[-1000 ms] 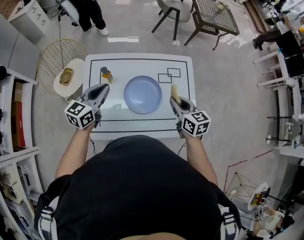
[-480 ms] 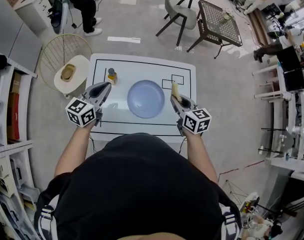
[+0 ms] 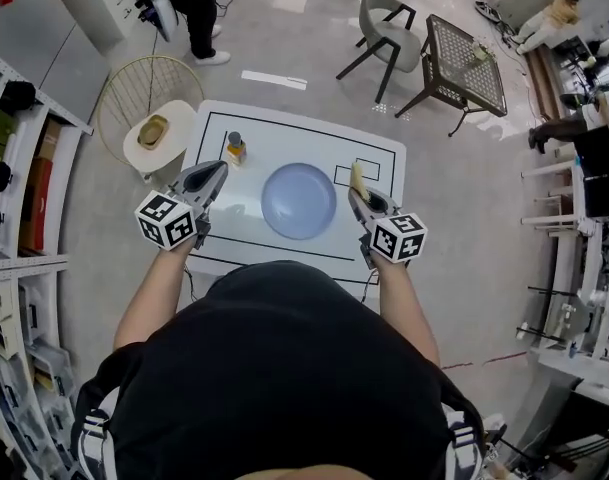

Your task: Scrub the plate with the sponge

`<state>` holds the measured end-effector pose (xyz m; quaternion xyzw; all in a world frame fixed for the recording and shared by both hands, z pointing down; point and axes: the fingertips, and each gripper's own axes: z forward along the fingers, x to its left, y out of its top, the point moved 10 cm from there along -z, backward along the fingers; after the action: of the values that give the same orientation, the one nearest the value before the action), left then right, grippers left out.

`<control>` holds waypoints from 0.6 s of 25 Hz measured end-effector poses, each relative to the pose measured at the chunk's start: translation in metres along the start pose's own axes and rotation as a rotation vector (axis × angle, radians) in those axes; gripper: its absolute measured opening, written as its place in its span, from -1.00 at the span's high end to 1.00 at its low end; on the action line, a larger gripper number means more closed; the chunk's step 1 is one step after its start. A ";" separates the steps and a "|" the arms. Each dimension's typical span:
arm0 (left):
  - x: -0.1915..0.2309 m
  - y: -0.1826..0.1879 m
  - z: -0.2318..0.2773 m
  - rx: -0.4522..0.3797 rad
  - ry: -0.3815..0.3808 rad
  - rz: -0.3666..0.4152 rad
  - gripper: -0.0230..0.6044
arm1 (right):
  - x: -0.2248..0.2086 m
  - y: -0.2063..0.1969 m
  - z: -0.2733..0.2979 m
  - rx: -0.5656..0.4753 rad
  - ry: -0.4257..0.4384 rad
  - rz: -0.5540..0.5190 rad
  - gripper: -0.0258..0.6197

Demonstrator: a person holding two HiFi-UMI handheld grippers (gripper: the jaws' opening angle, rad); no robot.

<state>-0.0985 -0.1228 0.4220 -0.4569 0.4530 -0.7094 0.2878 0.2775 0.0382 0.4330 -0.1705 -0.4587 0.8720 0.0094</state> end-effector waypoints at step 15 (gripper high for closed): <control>-0.024 -0.004 0.000 -0.006 0.082 0.019 0.90 | -0.029 0.009 0.005 0.030 0.049 -0.045 0.78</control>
<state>-0.0890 -0.1016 0.4166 -0.4241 0.4709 -0.7234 0.2742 0.3044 0.0244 0.4367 -0.1815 -0.4491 0.8738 0.0429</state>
